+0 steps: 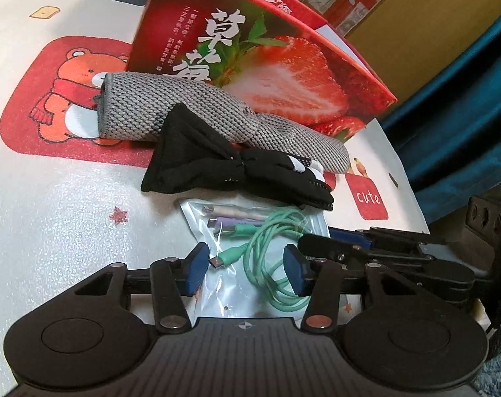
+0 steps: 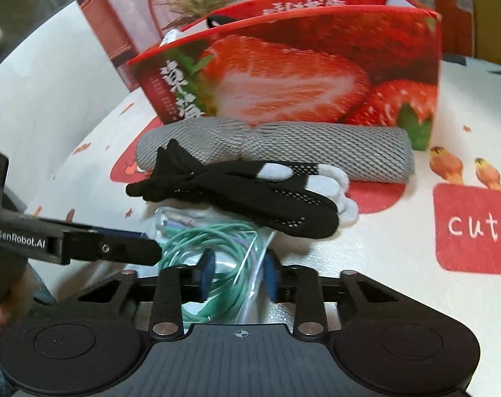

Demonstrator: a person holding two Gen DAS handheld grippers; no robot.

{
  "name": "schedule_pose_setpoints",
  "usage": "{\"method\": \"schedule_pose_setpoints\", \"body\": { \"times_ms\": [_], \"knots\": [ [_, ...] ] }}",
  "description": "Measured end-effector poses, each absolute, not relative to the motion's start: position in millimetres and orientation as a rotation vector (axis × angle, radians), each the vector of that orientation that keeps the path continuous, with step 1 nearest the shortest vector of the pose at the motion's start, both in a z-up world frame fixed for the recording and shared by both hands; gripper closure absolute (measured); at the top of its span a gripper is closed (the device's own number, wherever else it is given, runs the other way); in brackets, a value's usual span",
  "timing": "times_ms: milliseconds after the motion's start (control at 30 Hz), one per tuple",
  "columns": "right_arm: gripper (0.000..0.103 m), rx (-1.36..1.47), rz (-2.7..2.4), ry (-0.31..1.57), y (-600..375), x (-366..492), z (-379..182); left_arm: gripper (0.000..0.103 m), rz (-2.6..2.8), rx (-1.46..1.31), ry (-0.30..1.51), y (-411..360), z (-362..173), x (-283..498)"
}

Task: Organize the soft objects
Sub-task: 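Lift the cable bag with the left gripper over the red box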

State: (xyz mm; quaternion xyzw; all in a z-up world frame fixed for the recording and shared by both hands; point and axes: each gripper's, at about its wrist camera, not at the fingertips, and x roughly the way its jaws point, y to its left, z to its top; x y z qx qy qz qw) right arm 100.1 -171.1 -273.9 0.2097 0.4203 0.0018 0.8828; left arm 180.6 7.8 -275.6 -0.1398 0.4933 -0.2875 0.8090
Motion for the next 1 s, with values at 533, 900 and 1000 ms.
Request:
{"method": "schedule_pose_setpoints", "body": {
  "times_ms": [533,900,1000],
  "knots": [
    [0.08,0.366,-0.001,0.708,-177,96,-223,0.052,-0.666,-0.32,0.876,10,-233,178],
    [0.08,0.327,-0.022,0.598,-198,113,-182,0.052,-0.694,-0.29,0.729,-6,-179,208],
    [0.08,0.323,-0.029,0.561,-209,122,-169,0.051,-0.697,-0.295,0.687,-12,-164,220]
  ]
}}
